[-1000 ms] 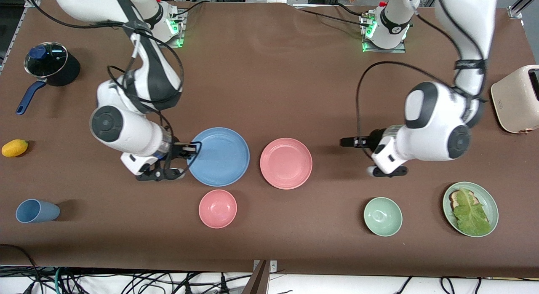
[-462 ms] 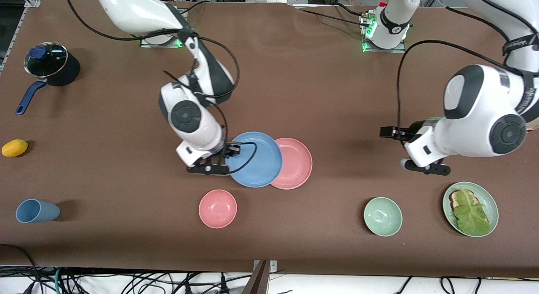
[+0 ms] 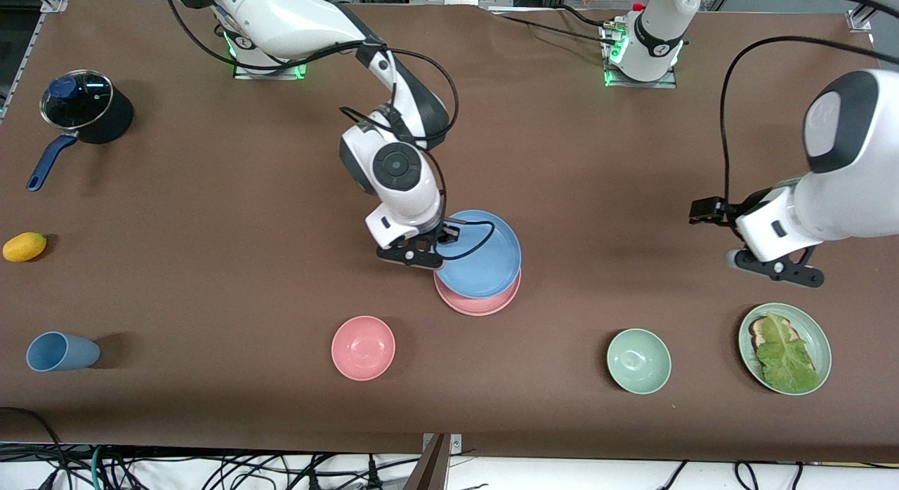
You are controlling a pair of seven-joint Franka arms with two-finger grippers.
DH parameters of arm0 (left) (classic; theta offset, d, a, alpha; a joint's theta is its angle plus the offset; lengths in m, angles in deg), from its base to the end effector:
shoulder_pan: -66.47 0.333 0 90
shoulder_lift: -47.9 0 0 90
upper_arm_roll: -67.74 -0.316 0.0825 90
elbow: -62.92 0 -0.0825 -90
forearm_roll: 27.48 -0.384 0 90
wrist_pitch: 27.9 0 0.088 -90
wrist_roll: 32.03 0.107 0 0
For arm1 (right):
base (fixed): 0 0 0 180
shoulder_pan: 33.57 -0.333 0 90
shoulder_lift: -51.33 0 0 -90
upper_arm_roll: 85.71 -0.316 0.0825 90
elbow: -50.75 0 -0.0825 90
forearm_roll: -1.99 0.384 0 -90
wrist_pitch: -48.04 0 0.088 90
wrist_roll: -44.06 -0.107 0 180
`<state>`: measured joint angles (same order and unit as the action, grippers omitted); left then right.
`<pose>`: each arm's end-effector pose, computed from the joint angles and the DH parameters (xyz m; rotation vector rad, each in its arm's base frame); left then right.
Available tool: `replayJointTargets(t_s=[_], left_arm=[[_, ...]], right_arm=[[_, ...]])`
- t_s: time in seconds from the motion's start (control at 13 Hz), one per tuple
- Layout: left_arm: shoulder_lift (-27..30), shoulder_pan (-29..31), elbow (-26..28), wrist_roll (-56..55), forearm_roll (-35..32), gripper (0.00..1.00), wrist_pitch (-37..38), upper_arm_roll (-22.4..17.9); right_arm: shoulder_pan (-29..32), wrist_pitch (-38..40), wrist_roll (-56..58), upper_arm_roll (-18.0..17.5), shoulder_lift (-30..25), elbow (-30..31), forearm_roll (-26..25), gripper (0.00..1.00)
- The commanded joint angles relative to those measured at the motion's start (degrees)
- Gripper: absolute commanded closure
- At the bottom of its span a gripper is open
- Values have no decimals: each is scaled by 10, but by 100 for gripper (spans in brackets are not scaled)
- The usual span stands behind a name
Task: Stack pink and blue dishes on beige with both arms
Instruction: 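Lower the blue plate onto the pink plate and open the right gripper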
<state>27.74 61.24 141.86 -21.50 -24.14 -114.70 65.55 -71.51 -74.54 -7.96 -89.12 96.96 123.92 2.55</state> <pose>0.6403 -0.0442 0.4989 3.0446 -0.3590 -0.3247 0.5737 0.4904 0.2821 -3.0412 0.3213 -0.0145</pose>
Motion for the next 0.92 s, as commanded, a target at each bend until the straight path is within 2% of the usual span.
replayJointTargets(t_s=[0.0,0.31,0.54,0.69,0.85], left_arm=[[28,9,1,12,-16,0,18,3],[34,15,2,13,-44,0,16,2],[73,49,12,6,-38,0,16,2],[79,53,15,8,-46,0,27,2],[84,64,38,9,-46,0,44,1]], right_arm=[[-8,-5,-23,8,24,-28,-27,100],[-3,-12,-15,11,31,-28,-29,100],[-2,-42,-14,18,47,-28,-29,100],[-6,-53,-17,18,53,-29,-29,100],[-6,-56,-18,18,53,-29,-27,100]])
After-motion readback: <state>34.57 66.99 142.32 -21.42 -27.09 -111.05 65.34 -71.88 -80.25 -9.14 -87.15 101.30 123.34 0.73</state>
